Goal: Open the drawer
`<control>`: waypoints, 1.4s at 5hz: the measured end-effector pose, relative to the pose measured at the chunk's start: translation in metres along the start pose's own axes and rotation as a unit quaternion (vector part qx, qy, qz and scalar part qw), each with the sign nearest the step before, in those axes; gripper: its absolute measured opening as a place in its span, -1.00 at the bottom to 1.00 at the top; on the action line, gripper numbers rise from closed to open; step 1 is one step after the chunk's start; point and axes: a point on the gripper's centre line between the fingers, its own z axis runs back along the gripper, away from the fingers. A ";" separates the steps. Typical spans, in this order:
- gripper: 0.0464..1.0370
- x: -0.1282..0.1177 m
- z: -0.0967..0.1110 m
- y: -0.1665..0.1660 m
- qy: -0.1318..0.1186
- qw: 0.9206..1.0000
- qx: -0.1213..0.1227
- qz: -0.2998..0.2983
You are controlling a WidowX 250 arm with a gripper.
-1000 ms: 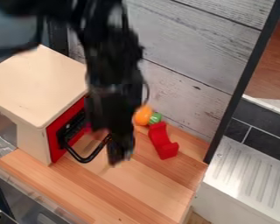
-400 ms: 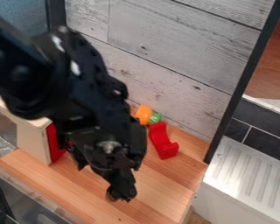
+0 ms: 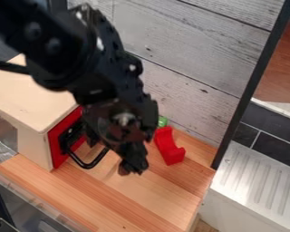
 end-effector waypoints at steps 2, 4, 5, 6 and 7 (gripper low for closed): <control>0.92 0.008 -0.026 0.009 0.018 1.000 -0.015 0.013; 0.92 0.008 -0.066 0.000 0.051 0.998 -0.035 0.018; 0.82 0.009 -0.077 0.000 0.061 0.997 -0.041 0.026; 0.26 0.010 -0.079 0.005 0.064 0.997 -0.042 0.034; -0.32 0.008 -0.076 0.000 0.062 0.995 -0.058 0.046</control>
